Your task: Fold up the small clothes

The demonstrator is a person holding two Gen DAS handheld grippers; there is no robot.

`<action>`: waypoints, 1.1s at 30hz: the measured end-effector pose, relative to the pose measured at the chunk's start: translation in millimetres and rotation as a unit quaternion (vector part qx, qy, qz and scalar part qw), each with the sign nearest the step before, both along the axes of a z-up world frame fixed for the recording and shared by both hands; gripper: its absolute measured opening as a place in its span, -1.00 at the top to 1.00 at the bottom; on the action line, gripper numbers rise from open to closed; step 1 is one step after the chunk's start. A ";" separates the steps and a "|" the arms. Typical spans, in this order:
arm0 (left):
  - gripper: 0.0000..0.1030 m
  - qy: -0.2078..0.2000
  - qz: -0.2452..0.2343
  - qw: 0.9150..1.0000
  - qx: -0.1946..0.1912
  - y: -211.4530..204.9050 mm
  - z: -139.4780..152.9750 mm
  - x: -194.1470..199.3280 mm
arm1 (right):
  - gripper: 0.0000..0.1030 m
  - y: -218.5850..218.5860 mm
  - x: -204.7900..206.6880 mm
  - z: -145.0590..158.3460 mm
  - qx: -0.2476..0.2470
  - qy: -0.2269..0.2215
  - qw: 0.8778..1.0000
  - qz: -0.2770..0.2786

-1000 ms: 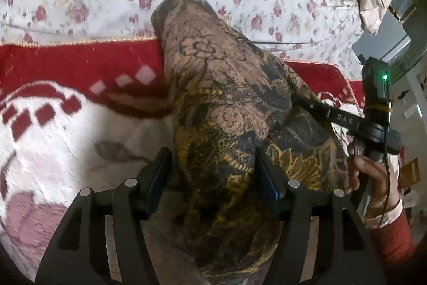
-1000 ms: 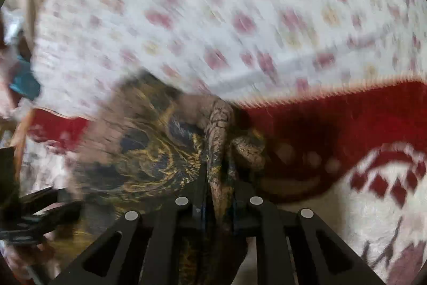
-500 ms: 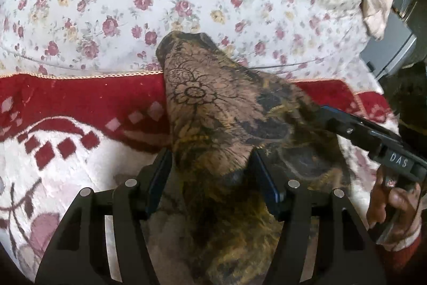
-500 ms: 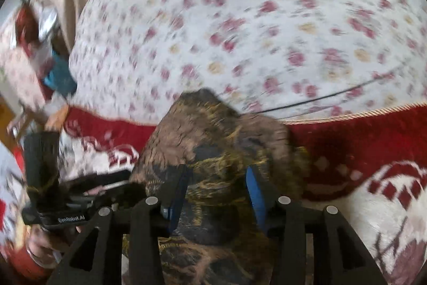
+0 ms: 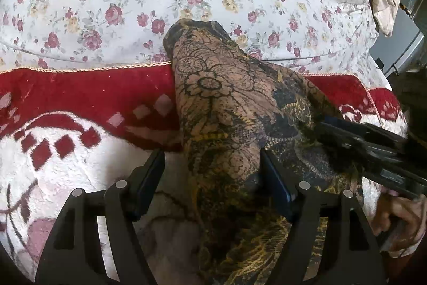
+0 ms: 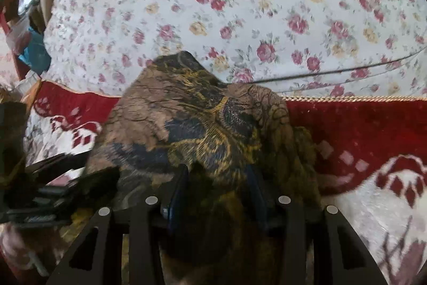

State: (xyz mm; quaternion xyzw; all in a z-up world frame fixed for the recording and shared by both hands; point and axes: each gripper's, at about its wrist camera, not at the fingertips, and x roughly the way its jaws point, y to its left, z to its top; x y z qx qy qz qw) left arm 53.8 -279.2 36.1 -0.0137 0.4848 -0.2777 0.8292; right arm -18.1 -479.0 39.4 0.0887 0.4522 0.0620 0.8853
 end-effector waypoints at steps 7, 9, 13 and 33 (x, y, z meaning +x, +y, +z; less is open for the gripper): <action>-0.45 0.004 0.006 1.000 -0.004 1.4 -1.1 -1.8 | 0.07 4.7 -43.0 14.0 -0.010 -0.023 1.000 0.001; -0.45 0.008 0.005 1.000 -0.011 2.0 -2.5 -1.7 | 0.05 9.0 -45.4 -2.1 -0.029 -0.007 1.000 0.003; -0.44 0.053 0.001 0.998 -0.042 10.0 -5.0 0.1 | 0.04 6.0 -47.7 -20.8 -0.017 0.010 1.000 0.014; 0.27 0.113 -0.023 0.982 -0.152 12.7 -10.5 8.9 | 0.28 -37.7 -8.1 -30.0 0.159 -0.026 0.986 -0.036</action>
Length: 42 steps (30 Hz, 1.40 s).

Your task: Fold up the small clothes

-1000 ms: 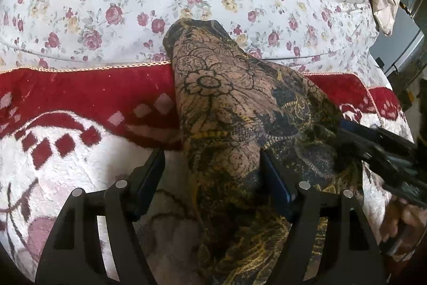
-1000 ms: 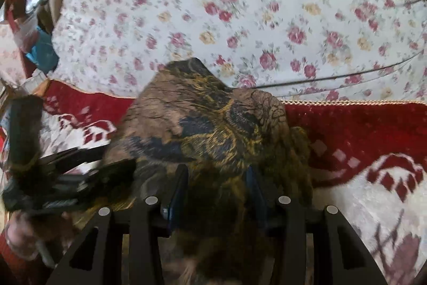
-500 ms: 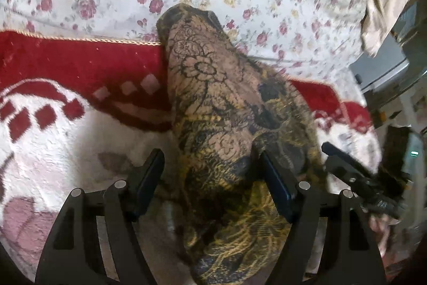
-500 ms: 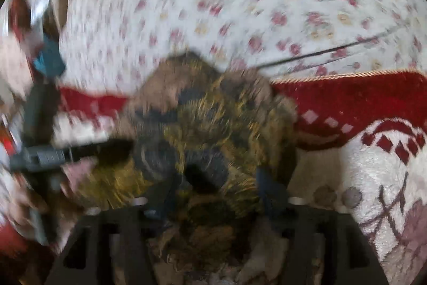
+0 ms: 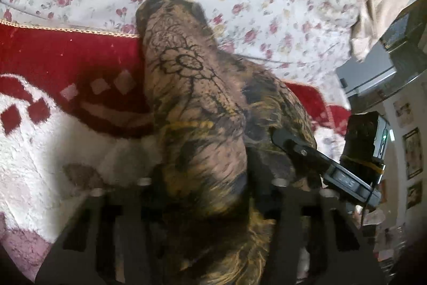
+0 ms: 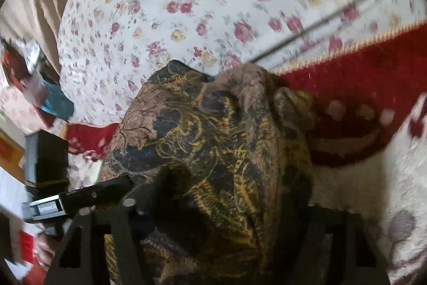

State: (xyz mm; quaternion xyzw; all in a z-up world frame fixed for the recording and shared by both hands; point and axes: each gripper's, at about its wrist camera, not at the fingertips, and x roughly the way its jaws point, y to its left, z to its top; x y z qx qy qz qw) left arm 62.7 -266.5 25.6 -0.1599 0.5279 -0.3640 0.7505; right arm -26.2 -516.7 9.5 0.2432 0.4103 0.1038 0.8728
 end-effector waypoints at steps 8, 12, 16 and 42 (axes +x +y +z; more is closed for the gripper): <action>0.37 -0.029 -0.020 0.999 -0.025 49.1 58.2 -65.5 | 0.55 27.7 -49.7 66.9 0.032 -0.041 0.997 0.051; 0.36 -0.034 -0.028 0.999 -0.002 84.4 59.2 -120.5 | 0.55 54.2 -93.1 68.1 0.055 -0.028 0.994 0.089; 0.22 -0.023 -0.027 0.995 0.089 105.2 20.6 -156.3 | 0.14 79.0 -133.8 31.8 0.010 0.043 0.993 0.113; -0.52 -0.122 0.061 0.978 0.155 84.7 20.7 -146.4 | -0.01 119.5 -133.1 63.5 -0.169 0.000 0.979 0.111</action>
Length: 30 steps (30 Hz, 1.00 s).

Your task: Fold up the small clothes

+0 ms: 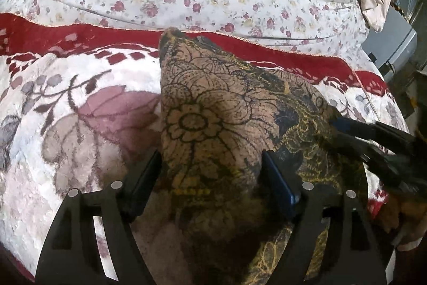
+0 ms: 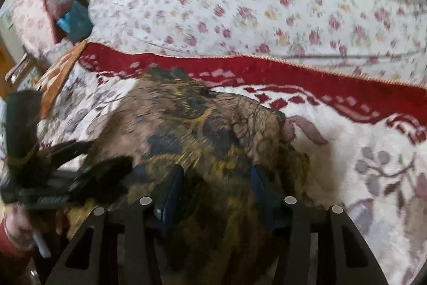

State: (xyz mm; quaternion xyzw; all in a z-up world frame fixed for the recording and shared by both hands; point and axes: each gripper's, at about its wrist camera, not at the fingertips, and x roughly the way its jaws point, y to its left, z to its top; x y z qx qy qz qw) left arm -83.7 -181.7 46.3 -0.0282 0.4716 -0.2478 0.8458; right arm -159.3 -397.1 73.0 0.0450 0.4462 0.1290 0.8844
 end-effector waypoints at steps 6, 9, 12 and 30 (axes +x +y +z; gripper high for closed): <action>-0.52 -0.023 0.015 0.999 0.017 3.2 7.6 -17.4 | -0.03 22.1 -26.3 -28.5 -0.044 0.016 0.999 0.003; -0.52 -0.040 0.028 0.998 0.039 4.0 14.5 -28.1 | -0.03 21.7 -31.2 -22.4 -0.041 0.011 0.999 -0.015; -0.52 -0.060 0.041 0.996 0.054 6.1 22.8 -38.3 | -0.09 19.4 -42.5 -0.6 -0.035 -0.012 0.999 -0.033; -0.52 -0.124 0.077 0.987 0.059 13.5 56.6 -77.0 | -0.85 32.7 -72.1 40.7 -0.039 -0.054 0.987 -0.149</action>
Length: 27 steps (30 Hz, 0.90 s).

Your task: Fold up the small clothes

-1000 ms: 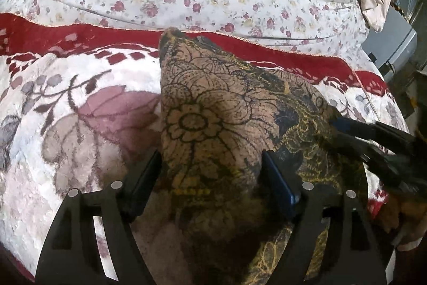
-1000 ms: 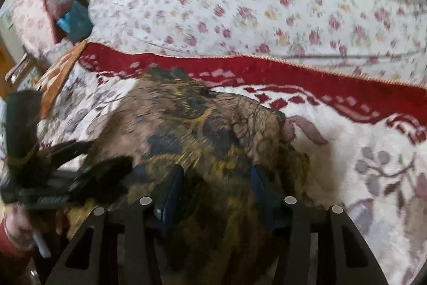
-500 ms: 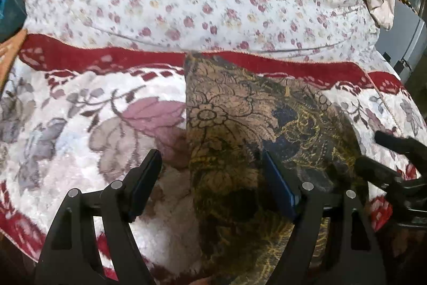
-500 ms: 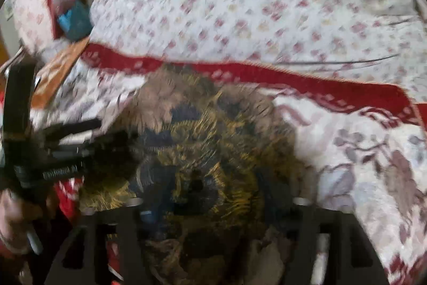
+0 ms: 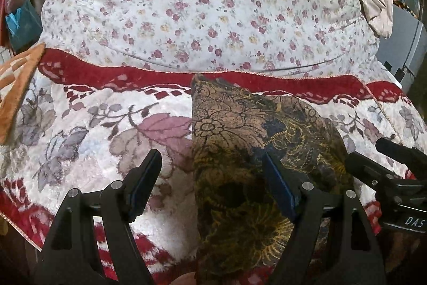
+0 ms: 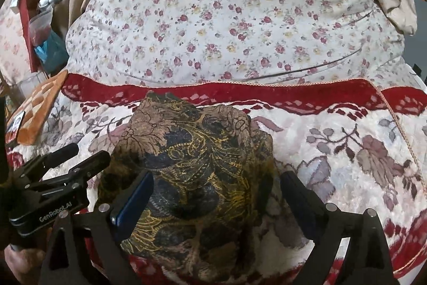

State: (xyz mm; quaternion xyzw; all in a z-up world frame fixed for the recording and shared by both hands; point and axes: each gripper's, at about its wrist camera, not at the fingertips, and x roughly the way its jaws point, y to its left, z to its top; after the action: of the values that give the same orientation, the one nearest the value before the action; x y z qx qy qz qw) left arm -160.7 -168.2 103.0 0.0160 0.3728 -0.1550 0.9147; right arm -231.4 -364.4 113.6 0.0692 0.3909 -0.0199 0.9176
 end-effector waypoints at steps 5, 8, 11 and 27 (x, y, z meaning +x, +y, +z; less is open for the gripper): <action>-0.52 -0.009 0.007 1.000 0.005 2.7 4.0 -4.6 | -0.85 4.8 -0.2 -1.2 0.002 0.000 1.000 0.003; -0.52 -0.012 0.009 1.000 0.009 2.6 5.0 -6.1 | -0.86 8.6 0.3 -2.2 0.002 0.002 1.000 0.004; -0.52 -0.012 0.010 1.000 0.011 2.5 4.9 -6.5 | -0.86 11.1 0.5 -4.4 0.004 0.003 1.000 0.005; -0.52 -0.010 0.008 1.000 0.017 1.7 1.9 -2.7 | -0.86 10.4 2.9 -11.7 0.010 0.008 1.000 -0.001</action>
State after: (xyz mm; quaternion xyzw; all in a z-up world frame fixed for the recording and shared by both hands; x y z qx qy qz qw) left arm -163.4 -166.5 104.9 0.0305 0.3664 -0.1411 0.9192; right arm -228.5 -354.0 101.9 0.0786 0.3984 -0.0169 0.9137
